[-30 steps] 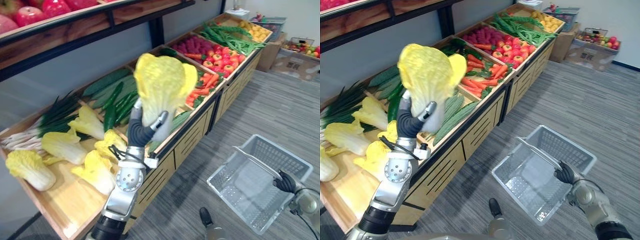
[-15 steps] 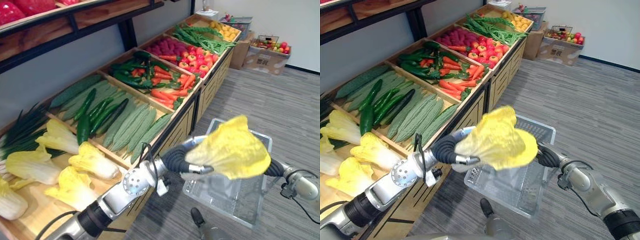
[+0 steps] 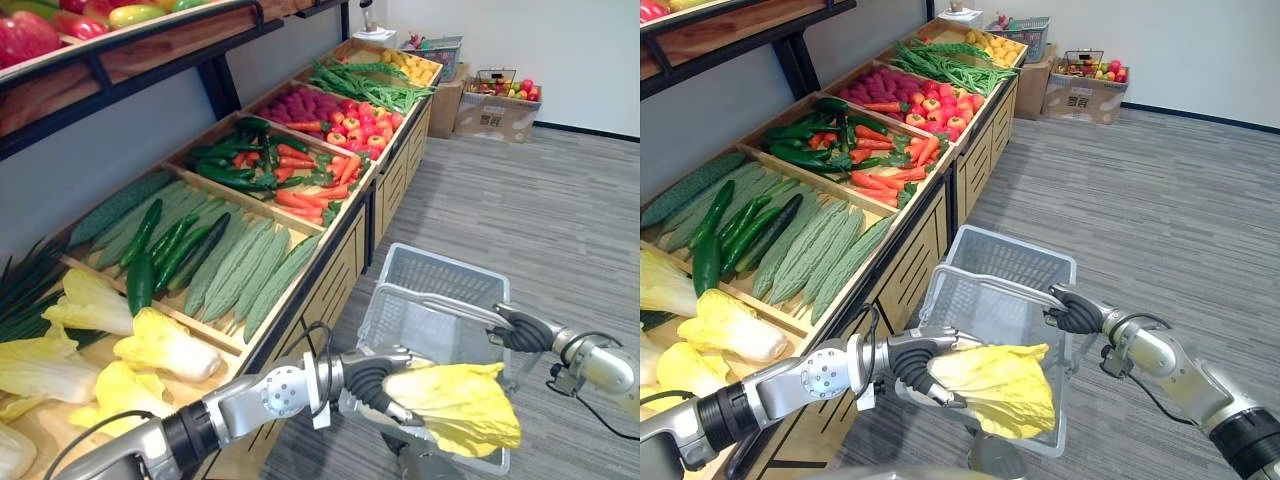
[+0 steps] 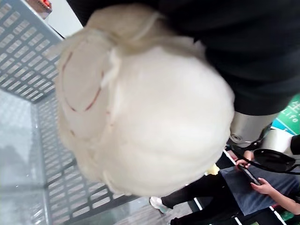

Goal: Pick vegetable in the basket

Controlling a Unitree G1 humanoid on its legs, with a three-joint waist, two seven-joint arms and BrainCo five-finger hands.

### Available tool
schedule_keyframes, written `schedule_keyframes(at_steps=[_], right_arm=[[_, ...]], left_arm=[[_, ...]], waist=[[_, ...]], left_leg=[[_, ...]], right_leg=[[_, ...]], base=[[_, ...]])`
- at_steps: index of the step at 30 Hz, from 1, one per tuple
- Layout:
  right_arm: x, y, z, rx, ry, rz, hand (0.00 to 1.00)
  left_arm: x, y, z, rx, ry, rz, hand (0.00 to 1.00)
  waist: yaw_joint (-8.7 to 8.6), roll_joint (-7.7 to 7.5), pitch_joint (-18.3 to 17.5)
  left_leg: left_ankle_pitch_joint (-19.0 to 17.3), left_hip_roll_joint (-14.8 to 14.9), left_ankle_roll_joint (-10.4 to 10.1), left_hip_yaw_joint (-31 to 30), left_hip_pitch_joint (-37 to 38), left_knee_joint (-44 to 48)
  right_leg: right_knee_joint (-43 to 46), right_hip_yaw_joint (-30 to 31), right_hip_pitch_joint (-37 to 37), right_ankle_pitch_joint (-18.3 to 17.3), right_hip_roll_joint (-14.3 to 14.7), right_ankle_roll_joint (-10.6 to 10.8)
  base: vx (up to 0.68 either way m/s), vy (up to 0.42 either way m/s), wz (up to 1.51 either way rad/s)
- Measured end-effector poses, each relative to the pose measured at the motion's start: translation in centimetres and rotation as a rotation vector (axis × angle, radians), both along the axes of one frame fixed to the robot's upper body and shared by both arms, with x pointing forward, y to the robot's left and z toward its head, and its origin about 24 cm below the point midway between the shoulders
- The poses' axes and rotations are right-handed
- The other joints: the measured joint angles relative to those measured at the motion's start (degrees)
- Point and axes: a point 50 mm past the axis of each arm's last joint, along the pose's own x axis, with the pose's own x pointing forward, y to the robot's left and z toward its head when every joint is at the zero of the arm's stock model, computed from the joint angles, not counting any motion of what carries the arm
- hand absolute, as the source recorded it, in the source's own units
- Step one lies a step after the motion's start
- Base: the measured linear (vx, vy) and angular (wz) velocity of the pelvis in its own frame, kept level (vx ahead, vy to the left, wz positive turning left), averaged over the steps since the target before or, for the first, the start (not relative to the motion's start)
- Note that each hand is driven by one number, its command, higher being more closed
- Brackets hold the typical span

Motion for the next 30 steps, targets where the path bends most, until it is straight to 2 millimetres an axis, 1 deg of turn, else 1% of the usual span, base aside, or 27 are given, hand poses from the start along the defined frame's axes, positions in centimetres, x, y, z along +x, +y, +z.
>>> schedule_keyframes(at_steps=[3, 4, 9, 12, 16, 17, 20, 22, 26, 30], right_arm=[[-0.1, 0.6, 0.1, 0.018, 0.016, 0.029, 1.00], [-0.1, 0.6, 0.1, 0.022, 0.020, 0.030, 1.00], [-0.3, 1.4, 0.2, 0.062, 0.033, 0.057, 1.00], [-0.7, 2.2, -0.2, 0.089, 0.067, 0.088, 1.00], [-0.7, 2.7, -0.5, 0.106, 0.083, 0.109, 1.00], [-0.8, 3.0, -0.7, 0.113, 0.091, 0.113, 1.00], [-1.1, 3.6, -1.4, 0.134, 0.116, 0.127, 1.00], [-1.2, 3.8, -1.6, 0.137, 0.126, 0.132, 1.00], [-1.2, 3.8, -1.6, 0.156, 0.131, 0.125, 1.00], [-1.2, 3.8, -1.6, 0.163, 0.134, 0.121, 1.00]], left_arm=[[0.6, 0.4, -1.3, 0.067, -0.020, 0.026, 1.00], [0.7, 0.4, -1.4, 0.072, -0.020, 0.030, 1.00], [2.0, 0.2, -3.3, 0.166, -0.061, 0.073, 1.00], [3.0, 0.1, -4.3, 0.209, -0.096, 0.118, 1.00], [4.1, -0.1, -4.8, 0.232, -0.130, 0.159, 1.00], [4.4, 0.0, -5.0, 0.247, -0.137, 0.175, 0.00], [4.8, 0.1, -6.0, 0.284, -0.136, 0.210, 0.00], [5.3, 0.1, -6.4, 0.310, -0.149, 0.226, 0.00], [6.4, -0.1, -6.0, 0.346, -0.199, 0.232, 0.00], [6.8, -0.1, -5.8, 0.351, -0.215, 0.237, 0.00]], waist=[[-0.12, 0.00, -0.96], [-0.11, -0.02, -1.04], [-0.24, -0.62, -1.75], [-0.43, -0.87, -1.89], [-0.55, -0.96, -1.85], [-0.87, -1.08, -1.79], [-1.47, -1.23, -1.68], [-1.62, -1.28, -1.62], [-1.78, -1.32, -1.04], [-2.18, -1.30, 0.17]], left_leg=[[0.00, 0.00, 0.00, 0.00, -0.02, 0.00], [0.00, 0.00, 0.00, -0.01, -0.02, -0.01], [0.00, -0.05, 0.00, -0.03, -0.03, -0.03], [0.00, -0.13, 0.01, -0.03, -0.04, -0.09], [-0.01, -0.21, 0.04, -0.07, -0.07, -0.20], [-0.01, -0.21, 0.04, -0.07, -0.11, -0.21], [0.00, -0.22, 0.06, -0.09, -0.25, -0.30], [0.01, -0.29, 0.07, -0.12, -0.27, -0.40], [0.11, -0.79, 0.20, -0.37, -0.34, -1.17], [0.11, -0.98, 0.23, -1.50, -0.94, -1.31]], right_leg=[[0.01, 0.00, -0.02, 0.00, 0.00, 0.00], [0.01, 0.00, -0.02, 0.00, 0.00, 0.00], [0.01, 0.01, -0.02, 0.00, -0.04, 0.00], [0.00, 0.05, -0.03, 0.01, -0.05, 0.00], [-0.10, 0.05, -0.05, -0.02, -0.18, 0.01], [-0.30, 0.04, -0.04, -0.02, -0.20, 0.01], [-0.70, 0.02, -0.05, -0.01, -0.27, 0.01], [-0.77, -0.01, -0.05, -0.01, -0.32, 0.00], [-0.97, -0.22, -0.02, -0.01, -0.70, 0.00], [-1.36, -1.06, 0.01, -0.01, -1.47, 0.01]], base=[[0.00, 0.000, 0.00], [0.00, 0.000, 0.00], [0.00, 0.000, 0.00], [0.00, 0.000, 0.00], [0.00, 0.000, 0.00], [0.00, 0.000, 0.00], [0.00, 0.000, 0.00], [0.00, 0.000, 0.00], [0.00, 0.001, 0.03], [0.00, 0.006, 0.12]])
